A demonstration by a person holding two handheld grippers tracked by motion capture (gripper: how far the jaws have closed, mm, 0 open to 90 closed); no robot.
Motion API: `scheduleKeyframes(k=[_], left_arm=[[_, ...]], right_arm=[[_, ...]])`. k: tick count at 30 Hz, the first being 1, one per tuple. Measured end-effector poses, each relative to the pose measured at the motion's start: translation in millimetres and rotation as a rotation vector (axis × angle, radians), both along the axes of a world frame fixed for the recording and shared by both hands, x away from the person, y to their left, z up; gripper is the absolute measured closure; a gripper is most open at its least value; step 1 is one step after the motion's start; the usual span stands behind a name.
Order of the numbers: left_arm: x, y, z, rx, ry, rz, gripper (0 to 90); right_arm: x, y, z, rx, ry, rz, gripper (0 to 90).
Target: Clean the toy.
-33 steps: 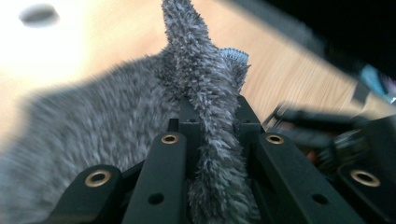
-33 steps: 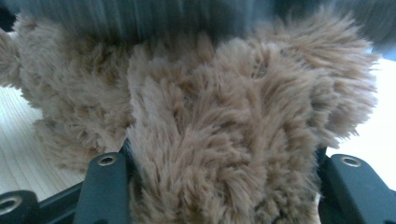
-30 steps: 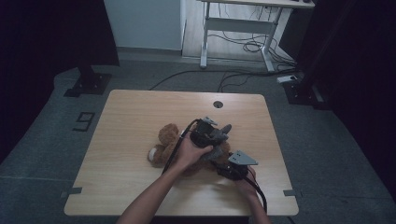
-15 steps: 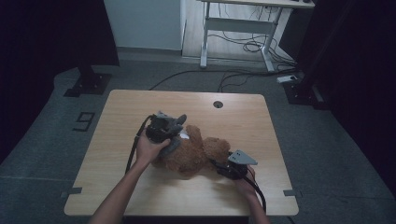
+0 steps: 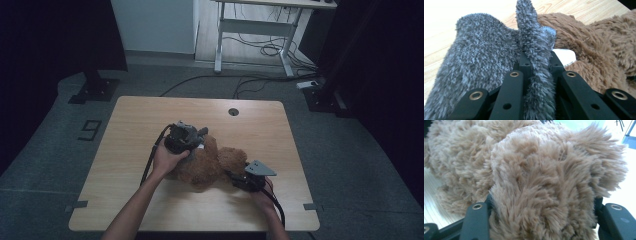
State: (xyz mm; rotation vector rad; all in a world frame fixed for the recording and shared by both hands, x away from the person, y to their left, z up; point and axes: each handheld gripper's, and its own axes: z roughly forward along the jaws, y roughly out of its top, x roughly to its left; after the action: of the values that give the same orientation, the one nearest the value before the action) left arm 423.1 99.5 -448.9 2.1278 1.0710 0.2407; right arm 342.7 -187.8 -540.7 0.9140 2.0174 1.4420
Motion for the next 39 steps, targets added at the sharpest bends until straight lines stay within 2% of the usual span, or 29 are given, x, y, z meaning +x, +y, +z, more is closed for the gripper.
scheduleKeyframes(k=[4, 5, 6, 7, 8, 9, 13, 16, 19, 20, 22, 24, 27, 29, 30, 31, 32, 34, 39], left_arm=[[-16.9, 10.0, -7.0, -0.053, -0.036, -0.006, 78.8], [-16.9, 10.0, -7.0, -0.053, -0.036, -0.006, 78.8], [-28.6, 13.7, -10.2, -0.064, -0.072, -0.012, 78.9], [-28.6, 13.7, -10.2, -0.064, -0.072, -0.012, 78.9], [-41.0, 15.4, -13.7, -0.064, -0.11, -0.02, 79.0], [-46.5, 15.9, -15.0, -0.064, -0.128, -0.024, 79.0], [-62.5, 18.5, -17.9, -0.067, -0.169, -0.034, 79.2], [-70.6, 18.9, -20.7, -0.069, -0.191, -0.039, 79.4], [-77.1, 19.2, -22.8, -0.072, -0.211, -0.035, 79.5], [-82.1, 19.7, -24.2, -0.067, -0.227, -0.038, 79.5], [-86.6, 21.0, -25.0, -0.074, -0.231, -0.037, 79.5], [-90.9, 22.9, -26.2, -0.09, -0.232, -0.04, 79.5], [-97.2, 25.1, -27.9, -0.103, -0.235, -0.047, 79.5], [-100.3, 25.9, -28.7, -0.113, -0.234, -0.05, 79.5], [-101.8, 26.1, -29.1, -0.119, -0.238, -0.048, 79.5], [-101.8, 26.1, -29.1, -0.119, -0.238, -0.048, 79.4], [-104.6, 25.8, -29.5, -0.126, -0.249, -0.045, 79.4], [-106.8, 25.4, -28.7, -0.128, -0.267, -0.034, 79.3], [-102.9, 28.5, -21.2, -0.142, -0.28, -0.007, 79.2]], right_arm=[[-0.9, 0.1, 0.2, 0.011, 0.013, -0.01, 33.1], [-1.9, 0.2, 0.6, 0.008, 0.018, -0.012, 32.5], [-3.0, 0.7, 1.0, 0.004, 0.016, -0.013, 31.8], [-3.0, 0.7, 1.0, 0.004, 0.016, -0.013, 31.8], [-6.1, 1.9, 2.0, -0.009, 0.016, -0.02, 27.8], [-7.9, 2.6, 2.5, -0.018, 0.016, -0.028, 25.8], [-12.9, 1.6, 9.0, -0.042, 0.042, -0.022, 15.2], [-14.7, -2.9, 16.6, -0.003, 0.095, 0.011, 7.8], [-14.9, -3.2, 23.2, 0.023, 0.115, 0.014, 4.4], [-13.2, -2.0, 31.3, 0.054, 0.124, 0.015, 2.6], [-9.7, 1.1, 38.9, 0.072, 0.135, 0.019, 1.1], [-3.5, 6.6, 43.1, 0.04, 0.163, 0.006, 0.8], [4.5, 13.1, 39.1, -0.011, 0.221, -0.005, 0.3], [6.6, 13.7, 32.9, -0.017, 0.269, -0.002, 3.7], [5.6, 12.3, 30.3, -0.009, 0.272, 0.001, 8.2], [5.6, 12.3, 30.3, -0.009, 0.272, 0.001, 8.2], [1.9, 9.4, 28.3, 0.004, 0.27, 0.009, 17.5], [-0.3, 8.5, 28.8, -0.007, 0.269, 0.022, 25.9], [0.9, 15.1, 33.7, -0.038, 0.219, 0.011, 42.0]])
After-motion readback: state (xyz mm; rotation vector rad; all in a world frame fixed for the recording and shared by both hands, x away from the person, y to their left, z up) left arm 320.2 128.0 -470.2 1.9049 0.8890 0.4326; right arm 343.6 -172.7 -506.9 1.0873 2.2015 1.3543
